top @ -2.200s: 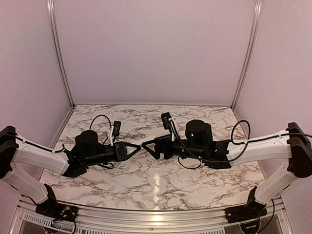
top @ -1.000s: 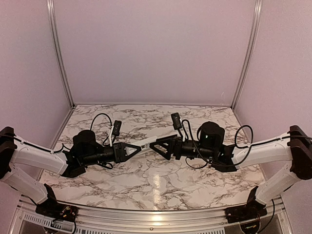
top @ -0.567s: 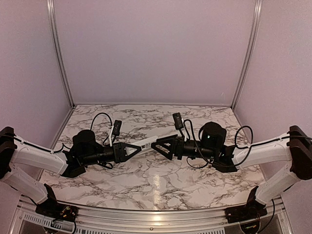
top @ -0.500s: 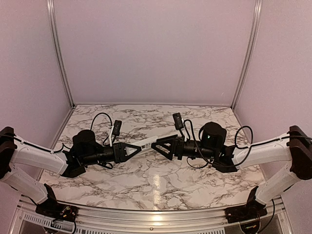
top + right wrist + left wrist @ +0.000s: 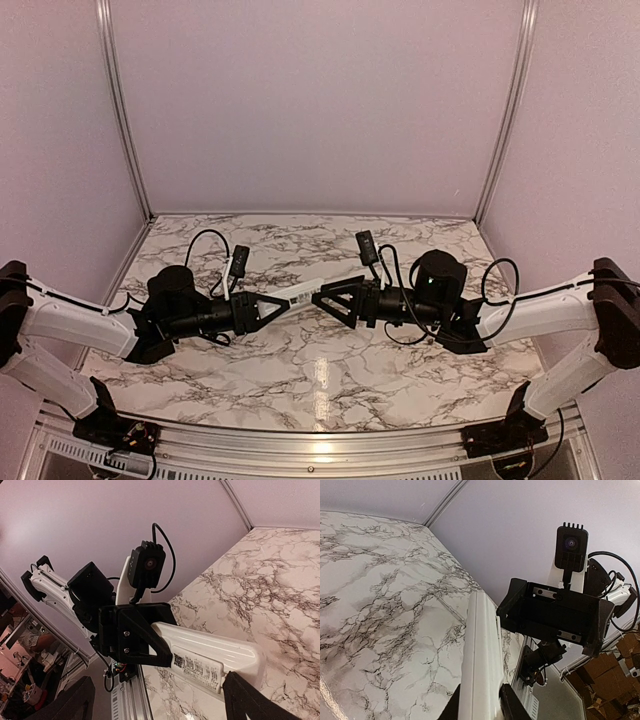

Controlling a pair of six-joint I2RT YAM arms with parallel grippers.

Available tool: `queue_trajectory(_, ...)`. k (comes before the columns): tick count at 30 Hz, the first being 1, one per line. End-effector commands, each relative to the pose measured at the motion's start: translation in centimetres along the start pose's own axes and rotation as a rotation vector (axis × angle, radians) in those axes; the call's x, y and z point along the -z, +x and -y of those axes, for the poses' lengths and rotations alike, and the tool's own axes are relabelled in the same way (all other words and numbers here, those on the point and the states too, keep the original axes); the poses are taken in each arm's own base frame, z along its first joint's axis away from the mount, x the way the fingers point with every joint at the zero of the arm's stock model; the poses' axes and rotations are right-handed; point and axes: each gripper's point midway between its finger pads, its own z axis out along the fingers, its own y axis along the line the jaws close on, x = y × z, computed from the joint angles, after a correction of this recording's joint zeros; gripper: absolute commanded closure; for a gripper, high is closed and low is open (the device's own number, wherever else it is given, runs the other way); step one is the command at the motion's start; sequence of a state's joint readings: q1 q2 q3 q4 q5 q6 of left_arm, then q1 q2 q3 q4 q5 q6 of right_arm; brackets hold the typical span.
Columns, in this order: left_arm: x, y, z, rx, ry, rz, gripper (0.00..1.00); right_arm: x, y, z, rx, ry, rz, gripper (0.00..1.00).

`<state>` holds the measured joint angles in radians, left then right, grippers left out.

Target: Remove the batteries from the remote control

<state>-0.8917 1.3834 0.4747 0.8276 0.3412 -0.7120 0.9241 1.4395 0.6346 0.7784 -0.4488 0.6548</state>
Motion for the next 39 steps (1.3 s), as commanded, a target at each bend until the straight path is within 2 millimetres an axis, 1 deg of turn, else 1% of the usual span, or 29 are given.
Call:
queue_trajectory(1, 0.7, -2.1, 5.9, -0.113, 0.215, 0.048, 1.00, -0.2, 2.2, 0.0, -0.043, -0.026, -0.084, 0.13)
queue_trajectory(9, 0.6, -2.1, 5.8, -0.081, 0.210, 0.042, 1.00, -0.4, 2.4, 0.2, -0.050, -0.032, -0.093, 0.13)
queue_trajectory(14, 0.8, -2.2, 5.9, -0.039, 0.210, 0.043, 1.00, -0.5, 2.4, 0.8, -0.063, -0.009, -0.102, 0.13)
queue_trajectory(20, 0.4, -2.0, 4.5, 0.034, 0.141, 0.036, 1.00, -0.5, 2.6, 1.4, -0.087, 0.015, -0.108, 0.13)
queue_trajectory(25, 0.2, -1.7, 4.5, 0.090, 0.163, 0.023, 1.00, -0.8, 2.8, 1.7, -0.127, 0.020, -0.118, 0.13)
queue_trajectory(33, 0.5, -1.8, 4.8, 0.120, 0.177, 0.029, 1.00, -0.8, 2.7, 1.3, -0.187, 0.007, -0.116, 0.13)
queue_trajectory(39, 0.5, -1.7, 4.5, 0.122, 0.166, 0.030, 1.00, -0.7, 2.8, 1.0, -0.209, -0.013, -0.116, 0.13)
